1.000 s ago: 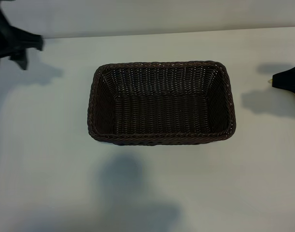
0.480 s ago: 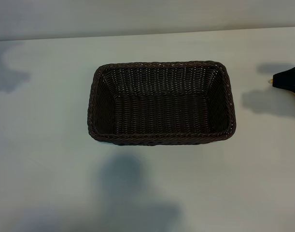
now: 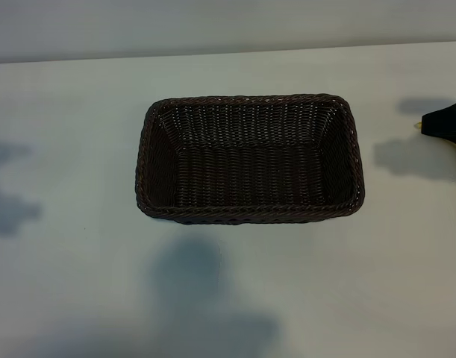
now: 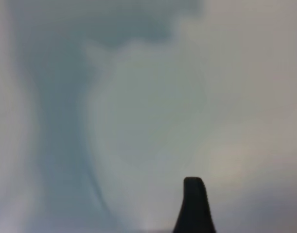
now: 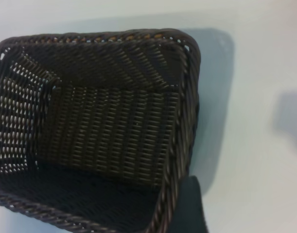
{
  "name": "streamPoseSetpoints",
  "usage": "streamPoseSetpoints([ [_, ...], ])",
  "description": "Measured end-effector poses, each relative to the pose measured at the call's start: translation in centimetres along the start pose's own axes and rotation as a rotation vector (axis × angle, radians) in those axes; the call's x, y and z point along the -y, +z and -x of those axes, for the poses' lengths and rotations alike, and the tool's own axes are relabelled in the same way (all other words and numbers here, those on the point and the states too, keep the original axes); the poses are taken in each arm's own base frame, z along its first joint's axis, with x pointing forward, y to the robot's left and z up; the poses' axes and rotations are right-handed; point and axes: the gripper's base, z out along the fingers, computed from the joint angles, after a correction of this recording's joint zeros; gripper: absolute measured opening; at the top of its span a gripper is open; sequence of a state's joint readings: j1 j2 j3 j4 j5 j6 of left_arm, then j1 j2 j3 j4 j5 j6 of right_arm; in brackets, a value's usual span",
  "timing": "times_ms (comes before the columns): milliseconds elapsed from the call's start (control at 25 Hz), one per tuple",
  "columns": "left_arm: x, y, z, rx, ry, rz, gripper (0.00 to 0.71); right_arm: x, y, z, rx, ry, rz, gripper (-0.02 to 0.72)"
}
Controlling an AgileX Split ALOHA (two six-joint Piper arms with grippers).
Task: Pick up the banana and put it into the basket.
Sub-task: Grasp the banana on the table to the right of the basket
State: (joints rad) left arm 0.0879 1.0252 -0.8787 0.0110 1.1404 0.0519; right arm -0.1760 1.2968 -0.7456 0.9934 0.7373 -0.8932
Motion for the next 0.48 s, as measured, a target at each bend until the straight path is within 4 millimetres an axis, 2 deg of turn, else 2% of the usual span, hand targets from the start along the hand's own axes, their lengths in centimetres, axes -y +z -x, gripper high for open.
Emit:
streamPoseSetpoints([
  [240,0.4,-0.2,-7.3,0.149,-0.004,0.008,0.57,0.0,0.0,0.0,0.0,0.001,0.0,0.581],
  [480,0.7,1.2,-11.6,0.315,-0.008,0.018,0.57,0.0,0.0,0.0,0.0,0.003,0.0,0.581],
])
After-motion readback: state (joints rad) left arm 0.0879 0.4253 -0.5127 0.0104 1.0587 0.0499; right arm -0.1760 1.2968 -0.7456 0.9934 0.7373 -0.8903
